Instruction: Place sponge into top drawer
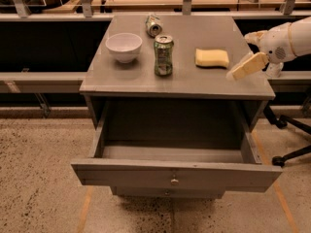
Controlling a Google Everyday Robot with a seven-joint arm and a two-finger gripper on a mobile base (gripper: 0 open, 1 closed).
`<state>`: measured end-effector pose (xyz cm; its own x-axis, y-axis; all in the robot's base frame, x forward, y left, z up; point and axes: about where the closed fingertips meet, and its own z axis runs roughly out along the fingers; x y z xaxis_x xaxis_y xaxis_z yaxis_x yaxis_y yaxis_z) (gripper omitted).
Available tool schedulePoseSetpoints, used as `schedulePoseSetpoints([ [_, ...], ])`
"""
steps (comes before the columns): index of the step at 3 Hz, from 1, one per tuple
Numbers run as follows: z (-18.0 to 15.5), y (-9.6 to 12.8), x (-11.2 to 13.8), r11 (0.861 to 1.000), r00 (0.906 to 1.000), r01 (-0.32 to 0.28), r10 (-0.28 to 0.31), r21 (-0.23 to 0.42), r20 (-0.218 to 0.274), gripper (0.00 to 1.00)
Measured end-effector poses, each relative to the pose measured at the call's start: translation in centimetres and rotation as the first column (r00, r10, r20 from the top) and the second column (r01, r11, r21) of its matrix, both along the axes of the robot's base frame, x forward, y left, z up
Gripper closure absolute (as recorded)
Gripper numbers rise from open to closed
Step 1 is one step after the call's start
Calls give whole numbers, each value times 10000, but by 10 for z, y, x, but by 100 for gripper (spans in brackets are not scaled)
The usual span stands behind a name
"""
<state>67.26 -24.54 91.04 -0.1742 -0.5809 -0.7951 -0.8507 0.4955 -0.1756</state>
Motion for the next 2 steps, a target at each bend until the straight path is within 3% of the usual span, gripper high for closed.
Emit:
schedulePoseSetpoints([
  [1,-1,4,-3,9999,9999,-134,134,-65,-30,0],
  [2,-2,16,14,9979,9999,-138,139,639,-8,0],
])
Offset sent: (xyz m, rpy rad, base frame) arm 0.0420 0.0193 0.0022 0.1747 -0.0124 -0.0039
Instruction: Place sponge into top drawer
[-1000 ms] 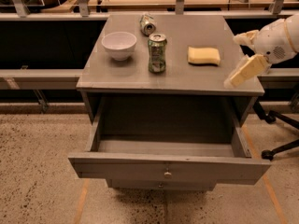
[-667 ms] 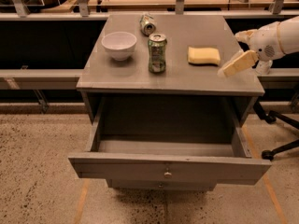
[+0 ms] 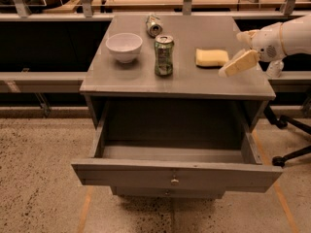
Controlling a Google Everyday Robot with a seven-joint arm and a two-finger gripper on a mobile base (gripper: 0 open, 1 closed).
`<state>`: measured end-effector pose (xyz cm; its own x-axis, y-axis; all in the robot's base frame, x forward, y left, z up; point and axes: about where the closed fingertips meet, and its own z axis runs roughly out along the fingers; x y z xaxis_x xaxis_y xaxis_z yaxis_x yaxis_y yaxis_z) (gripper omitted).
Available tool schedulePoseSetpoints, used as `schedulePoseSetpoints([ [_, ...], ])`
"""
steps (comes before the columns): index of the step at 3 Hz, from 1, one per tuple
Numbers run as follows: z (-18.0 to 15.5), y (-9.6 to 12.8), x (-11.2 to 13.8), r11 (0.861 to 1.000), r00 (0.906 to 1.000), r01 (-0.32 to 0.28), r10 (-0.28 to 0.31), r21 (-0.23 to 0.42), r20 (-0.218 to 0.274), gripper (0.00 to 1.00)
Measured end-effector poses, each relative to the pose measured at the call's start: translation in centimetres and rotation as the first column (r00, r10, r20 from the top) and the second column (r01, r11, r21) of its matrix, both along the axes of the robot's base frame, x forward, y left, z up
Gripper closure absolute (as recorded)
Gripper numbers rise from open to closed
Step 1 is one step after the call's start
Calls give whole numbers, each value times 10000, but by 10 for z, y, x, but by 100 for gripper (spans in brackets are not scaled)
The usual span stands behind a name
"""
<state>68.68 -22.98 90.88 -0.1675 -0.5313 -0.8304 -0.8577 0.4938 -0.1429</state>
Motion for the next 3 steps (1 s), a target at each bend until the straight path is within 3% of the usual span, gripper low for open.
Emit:
schedulePoseSetpoints([
  [3,-13,23,43,9873,9988,494,-480,1509,-129,0],
])
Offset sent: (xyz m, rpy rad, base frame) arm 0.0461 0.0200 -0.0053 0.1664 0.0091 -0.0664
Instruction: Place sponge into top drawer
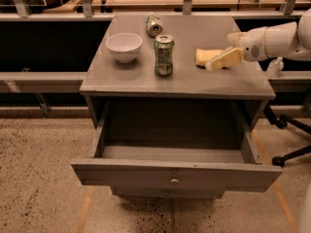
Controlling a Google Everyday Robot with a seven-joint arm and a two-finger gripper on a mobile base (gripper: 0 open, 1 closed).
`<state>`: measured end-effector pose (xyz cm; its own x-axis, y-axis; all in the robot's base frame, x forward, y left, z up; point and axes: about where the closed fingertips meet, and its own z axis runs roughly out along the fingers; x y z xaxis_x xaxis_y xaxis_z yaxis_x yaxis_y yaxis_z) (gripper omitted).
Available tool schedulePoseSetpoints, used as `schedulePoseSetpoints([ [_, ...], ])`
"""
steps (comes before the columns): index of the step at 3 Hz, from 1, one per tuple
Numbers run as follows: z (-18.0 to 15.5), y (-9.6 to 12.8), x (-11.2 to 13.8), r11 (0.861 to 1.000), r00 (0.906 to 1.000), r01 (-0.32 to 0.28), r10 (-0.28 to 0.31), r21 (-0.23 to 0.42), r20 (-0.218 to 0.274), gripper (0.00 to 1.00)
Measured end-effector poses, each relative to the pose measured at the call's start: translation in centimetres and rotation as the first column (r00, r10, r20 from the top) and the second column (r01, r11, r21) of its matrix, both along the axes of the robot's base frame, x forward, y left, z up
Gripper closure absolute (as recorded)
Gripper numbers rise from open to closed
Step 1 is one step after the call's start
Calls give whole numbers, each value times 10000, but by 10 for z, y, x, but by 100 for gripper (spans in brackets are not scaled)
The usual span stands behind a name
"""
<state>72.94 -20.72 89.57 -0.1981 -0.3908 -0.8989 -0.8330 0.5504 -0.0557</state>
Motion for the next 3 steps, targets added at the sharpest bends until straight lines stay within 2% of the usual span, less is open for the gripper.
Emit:
schedulePoseSetpoints([
  [1,-13,3,16,9998,9999,130,-131,117,32,0],
  [3,-27,-9,50,9937,9937,1107,-1109,151,129,0],
])
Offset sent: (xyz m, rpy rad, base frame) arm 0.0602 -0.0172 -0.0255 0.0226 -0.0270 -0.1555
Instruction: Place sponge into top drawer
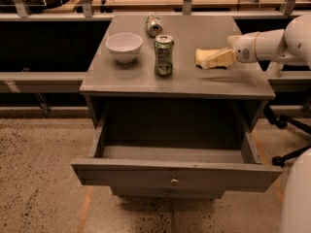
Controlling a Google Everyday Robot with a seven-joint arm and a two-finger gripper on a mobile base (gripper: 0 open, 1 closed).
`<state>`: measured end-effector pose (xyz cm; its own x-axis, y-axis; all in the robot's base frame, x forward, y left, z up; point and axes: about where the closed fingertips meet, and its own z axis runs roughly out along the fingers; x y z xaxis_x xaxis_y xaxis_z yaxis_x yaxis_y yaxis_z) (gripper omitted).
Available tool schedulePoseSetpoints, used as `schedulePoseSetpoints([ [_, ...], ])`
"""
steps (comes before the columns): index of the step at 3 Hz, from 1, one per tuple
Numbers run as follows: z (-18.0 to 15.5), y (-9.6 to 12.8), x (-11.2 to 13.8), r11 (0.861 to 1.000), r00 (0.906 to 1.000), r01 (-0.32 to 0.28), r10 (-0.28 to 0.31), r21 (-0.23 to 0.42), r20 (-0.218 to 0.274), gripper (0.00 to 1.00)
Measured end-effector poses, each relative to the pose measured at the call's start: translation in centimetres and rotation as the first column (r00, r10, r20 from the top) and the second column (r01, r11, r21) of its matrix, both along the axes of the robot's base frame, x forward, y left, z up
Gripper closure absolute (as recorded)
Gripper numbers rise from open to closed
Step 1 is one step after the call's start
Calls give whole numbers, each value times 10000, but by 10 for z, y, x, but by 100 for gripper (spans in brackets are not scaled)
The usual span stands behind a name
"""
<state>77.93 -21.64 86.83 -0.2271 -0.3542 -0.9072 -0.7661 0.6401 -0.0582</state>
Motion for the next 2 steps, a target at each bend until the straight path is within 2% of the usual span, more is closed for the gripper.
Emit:
schedulePoseSetpoints([
  [2,-26,-16,11,9989,9983,394,-383,249,-436,2],
])
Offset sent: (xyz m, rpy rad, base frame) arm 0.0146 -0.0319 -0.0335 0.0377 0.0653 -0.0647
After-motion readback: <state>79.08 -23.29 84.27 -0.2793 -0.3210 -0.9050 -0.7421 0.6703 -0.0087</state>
